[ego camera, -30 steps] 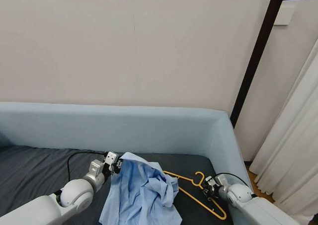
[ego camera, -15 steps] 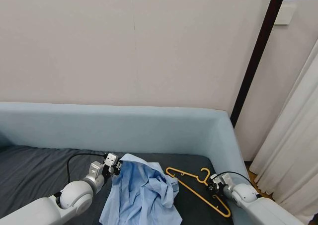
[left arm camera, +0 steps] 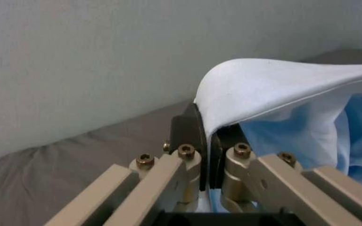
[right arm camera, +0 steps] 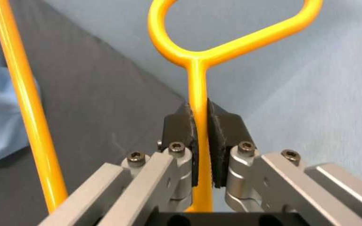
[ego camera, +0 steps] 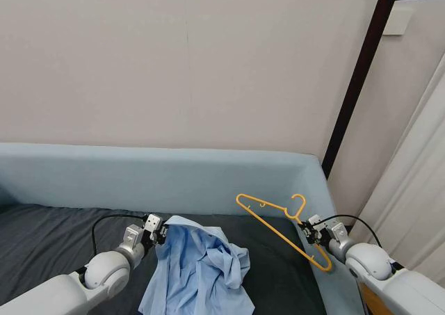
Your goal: Pick up the clothes from the sofa and hang them on the clothes hanger.
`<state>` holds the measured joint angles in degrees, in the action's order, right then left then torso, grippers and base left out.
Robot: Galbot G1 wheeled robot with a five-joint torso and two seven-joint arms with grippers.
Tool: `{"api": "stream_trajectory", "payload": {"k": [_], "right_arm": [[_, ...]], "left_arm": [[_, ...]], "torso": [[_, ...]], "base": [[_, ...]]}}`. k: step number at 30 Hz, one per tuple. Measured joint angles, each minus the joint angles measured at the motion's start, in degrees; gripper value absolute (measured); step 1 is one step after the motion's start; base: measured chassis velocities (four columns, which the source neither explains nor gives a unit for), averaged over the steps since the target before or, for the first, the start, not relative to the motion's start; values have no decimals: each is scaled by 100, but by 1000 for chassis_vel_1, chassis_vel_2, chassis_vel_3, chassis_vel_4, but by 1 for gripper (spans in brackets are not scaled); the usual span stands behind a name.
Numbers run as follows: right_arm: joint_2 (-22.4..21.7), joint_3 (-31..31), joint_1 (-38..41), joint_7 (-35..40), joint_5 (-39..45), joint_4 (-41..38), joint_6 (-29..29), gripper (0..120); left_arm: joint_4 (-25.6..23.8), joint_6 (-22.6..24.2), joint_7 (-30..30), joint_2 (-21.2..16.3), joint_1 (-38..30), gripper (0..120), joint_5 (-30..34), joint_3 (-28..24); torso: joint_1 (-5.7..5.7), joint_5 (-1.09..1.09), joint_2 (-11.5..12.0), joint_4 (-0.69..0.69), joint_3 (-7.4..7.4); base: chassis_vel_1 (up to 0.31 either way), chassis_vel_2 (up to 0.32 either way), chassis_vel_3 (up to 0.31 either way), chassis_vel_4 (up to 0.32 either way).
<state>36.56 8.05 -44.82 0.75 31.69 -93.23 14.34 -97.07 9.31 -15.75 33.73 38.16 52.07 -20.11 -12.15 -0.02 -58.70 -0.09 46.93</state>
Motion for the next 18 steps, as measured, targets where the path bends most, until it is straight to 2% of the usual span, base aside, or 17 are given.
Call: {"api": "stream_trajectory", "payload": {"k": [9, 11, 18], "right_arm": [[-198, -264, -855, 197, -919, -975, -352, 4], [-272, -271, -1061, 179, -1388, -1290, -476, 4], [-371, 87, -1085, -38, -1978, -1785, -517, 4]], "left_arm": [[69, 68, -12, -12, -218, 0, 137, -94], [52, 109, -27, 12, -290, 0, 176, -138], [6, 188, -64, 42, -400, 0, 227, -220]], "torso": [[0, 2, 0, 0, 0], [0, 2, 0, -1, 0], [0, 1, 0, 1, 0]], "base": [[0, 0, 0, 0], [0, 0, 0, 0], [0, 0, 0, 0]]}}
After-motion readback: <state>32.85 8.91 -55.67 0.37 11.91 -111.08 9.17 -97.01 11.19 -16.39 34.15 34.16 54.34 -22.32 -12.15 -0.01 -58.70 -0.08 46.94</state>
